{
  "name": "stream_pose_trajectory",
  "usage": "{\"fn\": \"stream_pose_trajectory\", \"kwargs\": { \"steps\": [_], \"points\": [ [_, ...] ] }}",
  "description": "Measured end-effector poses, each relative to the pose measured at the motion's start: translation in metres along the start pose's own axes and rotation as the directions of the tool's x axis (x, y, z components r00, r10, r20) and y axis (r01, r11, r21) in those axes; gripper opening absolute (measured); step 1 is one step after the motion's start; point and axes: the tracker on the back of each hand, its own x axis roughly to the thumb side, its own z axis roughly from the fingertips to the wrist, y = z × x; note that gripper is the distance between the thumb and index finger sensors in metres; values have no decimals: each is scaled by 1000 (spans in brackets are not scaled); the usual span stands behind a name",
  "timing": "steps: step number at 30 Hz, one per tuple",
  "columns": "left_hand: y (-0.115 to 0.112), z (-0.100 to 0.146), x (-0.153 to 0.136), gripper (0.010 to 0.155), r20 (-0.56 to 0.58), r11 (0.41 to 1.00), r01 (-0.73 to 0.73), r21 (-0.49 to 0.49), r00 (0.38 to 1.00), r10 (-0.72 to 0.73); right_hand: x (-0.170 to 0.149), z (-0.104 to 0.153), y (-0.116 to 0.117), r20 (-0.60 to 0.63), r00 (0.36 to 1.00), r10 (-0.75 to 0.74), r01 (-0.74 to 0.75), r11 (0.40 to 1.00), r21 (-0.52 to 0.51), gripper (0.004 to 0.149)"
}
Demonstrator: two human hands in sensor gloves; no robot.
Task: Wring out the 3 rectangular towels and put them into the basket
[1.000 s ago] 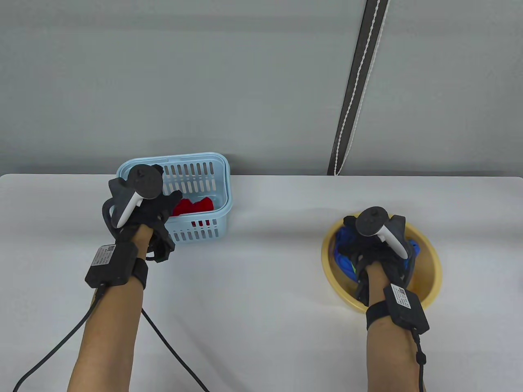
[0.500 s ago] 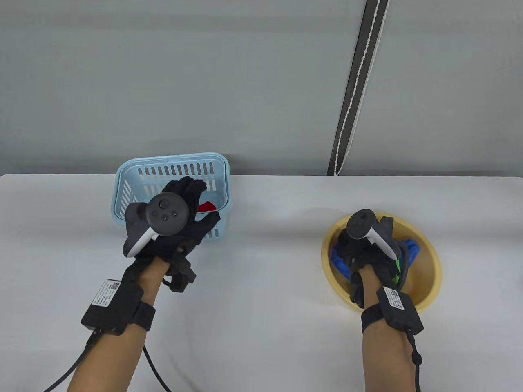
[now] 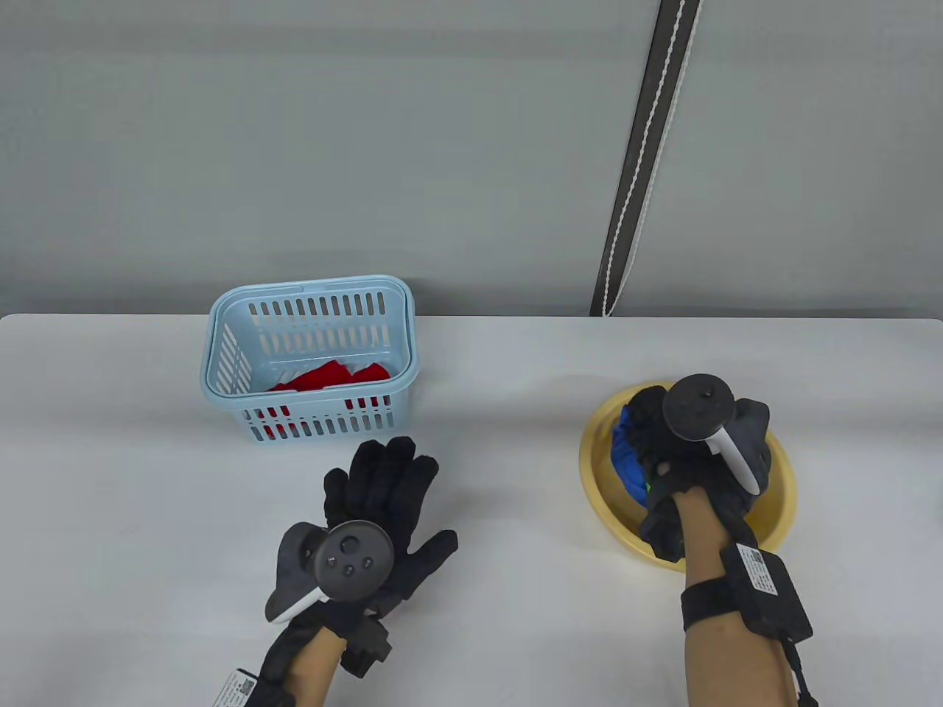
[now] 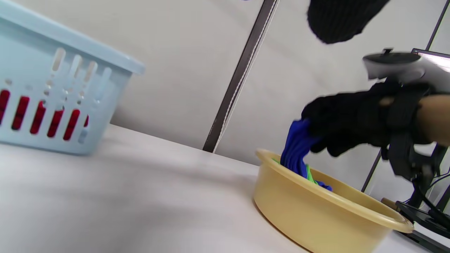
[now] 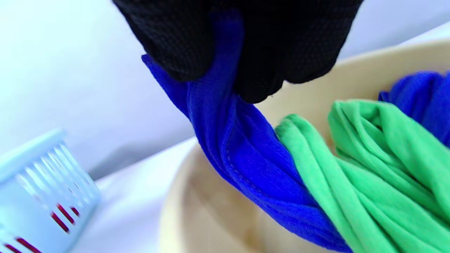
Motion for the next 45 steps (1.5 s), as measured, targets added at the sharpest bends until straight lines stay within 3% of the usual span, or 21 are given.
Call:
{"fn": "stream_pose_trajectory", "kwargs": {
  "steps": [5,12,18,23,30,37,41,45],
  "points": [
    [-23,3,-6,89,5,999,-41,3,999,41,11,20,-30,52,995,-86,89,993,-71,42],
    [-33,5,-14,89,-5,996,-81,-38,997,81,25,43,-62,125,973,-193,211,965,-155,42],
    [-37,8,-14,89,5,993,-111,-50,994,111,40,70,-88,232,912,-338,388,893,-227,41],
    [-39,8,-12,90,15,990,-133,-48,991,134,50,93,-100,361,792,-492,585,781,-218,41],
    [-31,9,-6,94,69,964,-265,39,963,262,69,114,-98,449,621,-643,731,681,-36,41],
    [-18,11,-5,103,168,873,-475,114,875,454,88,109,-61,442,458,-771,760,598,256,40],
    [-20,4,-9,110,201,844,-534,49,833,515,104,103,-28,432,430,-792,661,603,448,40],
    [-33,-5,-15,114,178,835,-547,-61,817,548,119,100,1,415,370,-831,579,556,596,39]
  ]
}}
